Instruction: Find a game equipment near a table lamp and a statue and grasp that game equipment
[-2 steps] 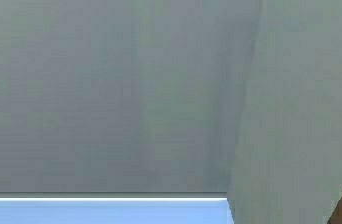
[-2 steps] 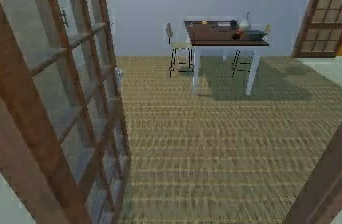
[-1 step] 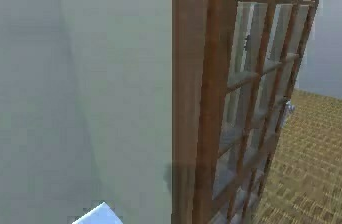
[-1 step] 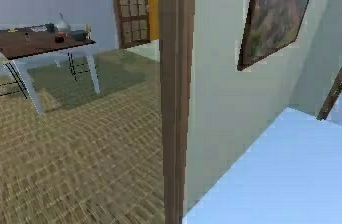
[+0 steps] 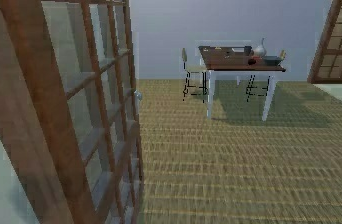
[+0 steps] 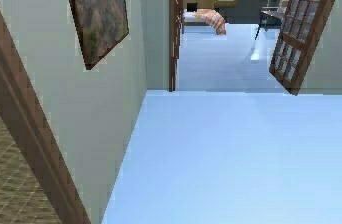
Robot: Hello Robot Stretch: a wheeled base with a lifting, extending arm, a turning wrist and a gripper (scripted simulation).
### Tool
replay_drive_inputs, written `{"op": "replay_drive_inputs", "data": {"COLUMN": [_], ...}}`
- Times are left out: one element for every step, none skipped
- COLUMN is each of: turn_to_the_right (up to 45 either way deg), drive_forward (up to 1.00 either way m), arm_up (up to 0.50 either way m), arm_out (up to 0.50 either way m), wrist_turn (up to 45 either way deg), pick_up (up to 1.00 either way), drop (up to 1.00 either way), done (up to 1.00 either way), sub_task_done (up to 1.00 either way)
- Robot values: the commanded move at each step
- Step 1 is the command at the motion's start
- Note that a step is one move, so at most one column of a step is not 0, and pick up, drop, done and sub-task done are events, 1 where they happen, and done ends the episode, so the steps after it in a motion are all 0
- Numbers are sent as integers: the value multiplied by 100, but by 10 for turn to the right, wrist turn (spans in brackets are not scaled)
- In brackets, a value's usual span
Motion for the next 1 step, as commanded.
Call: {"op": "replay_drive_inputs", "data": {"turn_to_the_right": [30], "drive_forward": [0], "arm_up": [0], "arm_out": [0], "wrist_turn": [0], "pick_up": [0], "drop": [0], "done": [0], "sub_task_done": [0]}}
